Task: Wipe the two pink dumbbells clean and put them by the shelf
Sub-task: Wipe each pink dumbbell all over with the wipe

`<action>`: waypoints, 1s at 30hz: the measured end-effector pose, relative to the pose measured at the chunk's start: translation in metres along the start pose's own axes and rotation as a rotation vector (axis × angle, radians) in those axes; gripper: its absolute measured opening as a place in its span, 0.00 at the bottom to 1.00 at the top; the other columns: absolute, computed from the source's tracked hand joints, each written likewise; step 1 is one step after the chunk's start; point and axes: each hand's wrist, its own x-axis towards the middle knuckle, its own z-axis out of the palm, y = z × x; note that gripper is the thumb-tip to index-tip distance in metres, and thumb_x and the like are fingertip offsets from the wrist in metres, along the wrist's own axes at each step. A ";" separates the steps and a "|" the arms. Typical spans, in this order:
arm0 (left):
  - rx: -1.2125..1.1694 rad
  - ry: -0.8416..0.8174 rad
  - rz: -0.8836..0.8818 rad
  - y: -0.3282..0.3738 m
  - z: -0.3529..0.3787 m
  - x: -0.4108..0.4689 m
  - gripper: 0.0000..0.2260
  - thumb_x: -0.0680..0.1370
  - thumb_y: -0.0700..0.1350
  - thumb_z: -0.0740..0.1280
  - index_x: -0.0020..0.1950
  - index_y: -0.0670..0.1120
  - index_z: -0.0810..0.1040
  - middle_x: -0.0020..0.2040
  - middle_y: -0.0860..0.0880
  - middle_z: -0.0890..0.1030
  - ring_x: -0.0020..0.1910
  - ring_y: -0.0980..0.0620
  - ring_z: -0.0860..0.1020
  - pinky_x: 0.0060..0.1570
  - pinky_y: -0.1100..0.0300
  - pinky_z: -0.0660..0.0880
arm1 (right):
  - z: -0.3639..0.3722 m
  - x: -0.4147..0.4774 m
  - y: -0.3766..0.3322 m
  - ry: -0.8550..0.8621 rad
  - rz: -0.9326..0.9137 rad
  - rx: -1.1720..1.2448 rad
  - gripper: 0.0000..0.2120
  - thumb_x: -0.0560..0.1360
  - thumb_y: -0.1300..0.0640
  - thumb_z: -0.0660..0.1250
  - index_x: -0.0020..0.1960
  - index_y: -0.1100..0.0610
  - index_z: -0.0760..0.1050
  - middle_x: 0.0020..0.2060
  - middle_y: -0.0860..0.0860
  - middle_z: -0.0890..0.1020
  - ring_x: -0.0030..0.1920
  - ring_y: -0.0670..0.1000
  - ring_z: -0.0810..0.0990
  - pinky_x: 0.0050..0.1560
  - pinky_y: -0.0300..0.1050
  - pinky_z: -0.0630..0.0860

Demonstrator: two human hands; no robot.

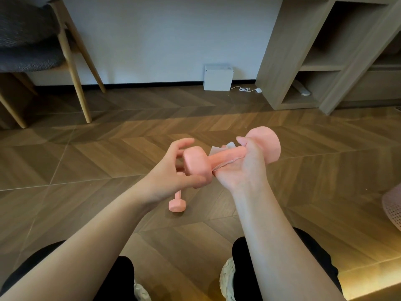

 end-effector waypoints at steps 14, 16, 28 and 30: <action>-0.136 -0.128 -0.188 0.001 -0.002 -0.003 0.33 0.70 0.72 0.65 0.65 0.50 0.75 0.59 0.41 0.81 0.50 0.42 0.84 0.58 0.45 0.79 | -0.001 0.001 -0.002 -0.011 0.028 0.026 0.12 0.73 0.60 0.65 0.55 0.56 0.67 0.44 0.54 0.69 0.42 0.55 0.72 0.41 0.46 0.71; -0.130 -0.068 -0.118 0.000 -0.001 -0.002 0.25 0.73 0.64 0.68 0.65 0.51 0.75 0.59 0.40 0.81 0.49 0.45 0.84 0.59 0.46 0.79 | -0.001 0.002 -0.002 -0.006 0.019 0.023 0.11 0.74 0.60 0.65 0.54 0.57 0.67 0.44 0.54 0.69 0.41 0.55 0.72 0.40 0.45 0.71; 0.005 -0.016 0.093 -0.001 -0.002 0.001 0.38 0.62 0.53 0.77 0.70 0.61 0.67 0.64 0.51 0.76 0.57 0.55 0.81 0.57 0.57 0.79 | 0.000 -0.002 -0.004 0.012 -0.003 0.045 0.08 0.75 0.61 0.64 0.53 0.58 0.68 0.44 0.55 0.70 0.42 0.55 0.73 0.45 0.47 0.72; 0.059 -0.044 0.083 -0.002 -0.001 0.000 0.42 0.61 0.57 0.77 0.72 0.62 0.64 0.66 0.54 0.73 0.61 0.57 0.78 0.61 0.54 0.78 | 0.001 -0.003 -0.003 -0.003 0.007 0.035 0.08 0.75 0.60 0.64 0.53 0.58 0.68 0.46 0.55 0.71 0.45 0.56 0.73 0.50 0.49 0.72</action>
